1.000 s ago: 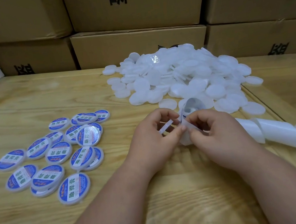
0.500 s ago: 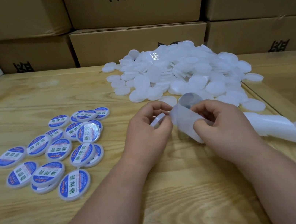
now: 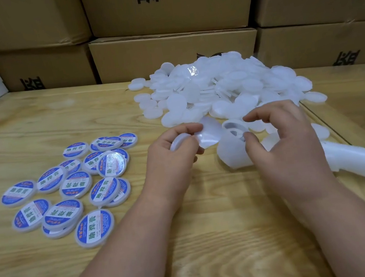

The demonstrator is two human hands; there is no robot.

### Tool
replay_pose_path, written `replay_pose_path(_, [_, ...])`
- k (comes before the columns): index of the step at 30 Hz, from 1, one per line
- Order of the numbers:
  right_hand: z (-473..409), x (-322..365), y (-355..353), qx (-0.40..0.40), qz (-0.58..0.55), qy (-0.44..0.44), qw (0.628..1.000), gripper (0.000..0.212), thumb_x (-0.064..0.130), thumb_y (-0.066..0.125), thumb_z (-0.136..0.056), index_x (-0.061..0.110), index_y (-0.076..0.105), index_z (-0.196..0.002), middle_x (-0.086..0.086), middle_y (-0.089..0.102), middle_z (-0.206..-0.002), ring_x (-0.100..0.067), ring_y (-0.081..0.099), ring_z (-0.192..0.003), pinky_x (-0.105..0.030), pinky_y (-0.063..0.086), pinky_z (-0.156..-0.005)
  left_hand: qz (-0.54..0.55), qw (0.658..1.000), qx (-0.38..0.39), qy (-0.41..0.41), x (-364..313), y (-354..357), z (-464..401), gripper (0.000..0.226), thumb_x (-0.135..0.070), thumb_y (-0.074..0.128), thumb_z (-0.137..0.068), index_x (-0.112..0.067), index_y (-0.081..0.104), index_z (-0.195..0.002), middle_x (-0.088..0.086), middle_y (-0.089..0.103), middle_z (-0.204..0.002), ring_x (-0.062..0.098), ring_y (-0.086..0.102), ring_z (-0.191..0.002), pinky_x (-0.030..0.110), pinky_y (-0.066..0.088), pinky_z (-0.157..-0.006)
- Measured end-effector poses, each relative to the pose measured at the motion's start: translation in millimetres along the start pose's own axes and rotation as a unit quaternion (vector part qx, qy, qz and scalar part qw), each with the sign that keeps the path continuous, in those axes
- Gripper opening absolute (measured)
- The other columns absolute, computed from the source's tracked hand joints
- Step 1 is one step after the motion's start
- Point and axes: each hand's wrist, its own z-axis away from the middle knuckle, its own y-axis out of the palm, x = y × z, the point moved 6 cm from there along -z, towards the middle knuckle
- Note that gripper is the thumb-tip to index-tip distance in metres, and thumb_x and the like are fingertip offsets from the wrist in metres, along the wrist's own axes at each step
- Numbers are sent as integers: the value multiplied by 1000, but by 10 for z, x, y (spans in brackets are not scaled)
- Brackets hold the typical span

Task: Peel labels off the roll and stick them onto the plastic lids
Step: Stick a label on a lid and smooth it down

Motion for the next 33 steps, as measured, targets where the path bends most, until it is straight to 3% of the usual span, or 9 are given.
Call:
replay_pose_path(4, [20,135,0,9,-13,-81,997,32,6,71,-87,33,70,-105,12,56,-111,-10,50,-114,-14,35,-96,-13,999,37,-1,1,59,25,25,-22,60,-76,-33,79,-86,-10,73,-80,8,67,-73,19,52,-66])
replay_pose_path(11, [19,183,-9,18,-42,-78,996,20,13,78,-85,32,74,-90,11,59,-107,-15,55,-109,-11,37,-92,4,997,73,-14,-3,127,62,24,-20,58,-76,-30,80,-83,-10,73,-77,10,68,-68,20,52,-62])
replay_pose_path(14, [15,190,-14,12,-64,-57,996,22,10,79,-84,30,74,-86,14,62,-105,-14,58,-109,-15,41,-92,83,992,95,-30,-17,156,64,27,-23,52,-79,-25,79,-86,0,70,-78,21,65,-66,30,48,-55])
replay_pose_path(16, [17,201,-25,0,-74,-48,996,23,6,79,-84,28,73,-85,14,67,-101,-13,62,-104,-20,45,-90,166,978,112,-48,-22,172,59,34,-27,44,-81,-19,73,-97,10,67,-81,28,63,-62,29,41,-49])
replay_pose_path(20, [11,154,-49,-11,-149,15,989,22,6,79,-84,28,73,-82,14,72,-80,-7,66,-81,-12,47,-74,257,959,103,-67,-35,161,64,35,-24,32,-89,-12,56,-111,19,68,-84,34,65,-64,27,39,-46])
replay_pose_path(23, [1,105,9,7,-286,88,954,25,7,80,-85,30,74,-78,11,75,-77,-3,65,-71,-14,51,-67,278,952,90,-88,-30,177,60,32,-14,29,-102,-14,59,-112,19,74,-98,37,72,-84,31,51,-52])
replay_pose_path(26, [9,99,107,56,-386,147,909,22,13,84,-78,24,71,-92,6,75,-76,-1,63,-62,-14,50,-60,304,943,77,-112,-21,203,61,30,-15,34,-107,-12,64,-113,23,70,-120,36,72,-101,41,62,-68])
replay_pose_path(29, [40,59,204,108,-392,194,893,45,18,82,-74,24,55,-109,-2,77,-79,-3,57,-55,-14,46,-55,333,929,99,-130,-17,241,82,30,-19,37,-106,-6,63,-116,25,69,-122,41,70,-110,46,62,-82])
replay_pose_path(33, [87,21,266,136,-352,225,898,43,20,81,-77,26,53,-109,-5,76,-79,-4,54,-52,-13,45,-53,342,918,140,-144,-14,281,100,33,-20,38,-98,-6,60,-118,29,68,-123,47,61,-121,49,56,-93])
